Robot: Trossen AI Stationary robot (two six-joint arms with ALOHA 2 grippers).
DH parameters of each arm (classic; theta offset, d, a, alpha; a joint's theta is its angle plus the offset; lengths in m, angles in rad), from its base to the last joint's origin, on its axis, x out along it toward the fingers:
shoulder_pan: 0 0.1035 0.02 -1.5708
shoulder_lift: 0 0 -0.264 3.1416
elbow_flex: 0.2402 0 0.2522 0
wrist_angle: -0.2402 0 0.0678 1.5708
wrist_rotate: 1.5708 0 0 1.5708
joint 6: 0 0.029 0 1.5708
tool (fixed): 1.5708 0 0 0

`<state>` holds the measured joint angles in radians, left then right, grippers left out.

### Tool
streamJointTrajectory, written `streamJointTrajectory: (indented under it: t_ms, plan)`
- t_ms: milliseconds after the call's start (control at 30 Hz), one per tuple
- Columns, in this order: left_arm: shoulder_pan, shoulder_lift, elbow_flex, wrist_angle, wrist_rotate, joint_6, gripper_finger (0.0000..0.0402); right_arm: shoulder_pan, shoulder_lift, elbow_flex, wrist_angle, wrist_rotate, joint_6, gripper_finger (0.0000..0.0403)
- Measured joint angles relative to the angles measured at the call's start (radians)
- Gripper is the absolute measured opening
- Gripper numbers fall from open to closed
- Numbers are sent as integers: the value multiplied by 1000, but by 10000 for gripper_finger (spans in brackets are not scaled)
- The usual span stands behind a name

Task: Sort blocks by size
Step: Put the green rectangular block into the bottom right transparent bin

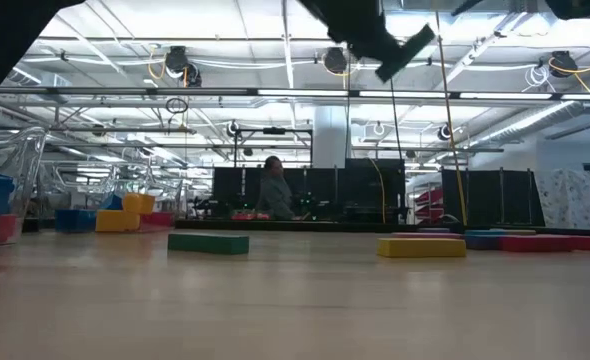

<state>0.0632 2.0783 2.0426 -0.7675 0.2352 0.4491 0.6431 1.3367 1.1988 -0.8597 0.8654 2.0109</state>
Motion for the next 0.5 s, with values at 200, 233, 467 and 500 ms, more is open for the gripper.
streamJointTrajectory:
  t_ms: [200,233,467,500]
  plan:
    - [-42,0,25,-8,-52,76,102,-26,-9,0,-68,45,111,160]
    - [-48,0,26,-8,-63,85,102,-32,-9,0,-74,43,122,160]
    - [-66,0,26,-8,-84,88,102,-69,-9,0,-34,-9,72,142]
    - [-66,0,26,-7,-87,88,102,-74,-9,0,-35,-14,71,134]
